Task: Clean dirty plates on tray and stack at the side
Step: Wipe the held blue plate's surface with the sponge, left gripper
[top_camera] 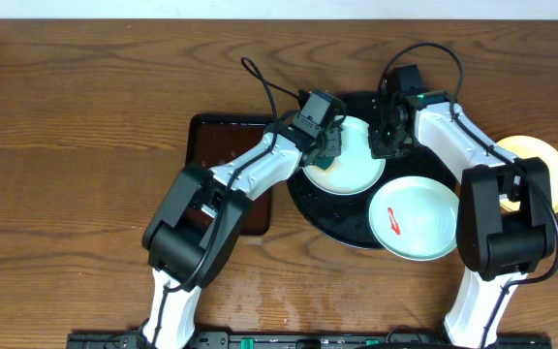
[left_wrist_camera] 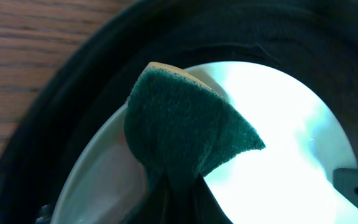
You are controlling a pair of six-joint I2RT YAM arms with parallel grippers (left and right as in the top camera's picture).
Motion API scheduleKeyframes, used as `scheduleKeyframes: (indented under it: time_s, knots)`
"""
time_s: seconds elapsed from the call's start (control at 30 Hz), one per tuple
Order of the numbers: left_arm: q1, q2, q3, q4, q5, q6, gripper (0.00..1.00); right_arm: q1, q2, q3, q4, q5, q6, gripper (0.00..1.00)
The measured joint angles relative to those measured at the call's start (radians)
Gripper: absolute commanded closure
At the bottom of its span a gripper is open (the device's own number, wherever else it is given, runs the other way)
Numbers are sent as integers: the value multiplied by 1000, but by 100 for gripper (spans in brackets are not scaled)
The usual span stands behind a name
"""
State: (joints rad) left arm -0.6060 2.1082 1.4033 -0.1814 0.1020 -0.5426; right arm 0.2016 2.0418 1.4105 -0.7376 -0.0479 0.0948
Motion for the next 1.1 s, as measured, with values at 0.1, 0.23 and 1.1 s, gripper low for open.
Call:
scheduleKeyframes:
  time_s: [0.1, 0.23, 1.1]
  knots:
    - [11, 8, 5, 2, 50, 0, 92, 0, 0, 0, 0, 0, 0, 99]
    - [26, 14, 8, 11, 126, 0, 92, 0, 0, 0, 0, 0, 0, 99]
    - [28, -80, 61, -67, 95, 106, 92, 1, 0, 0, 4, -1, 0, 99]
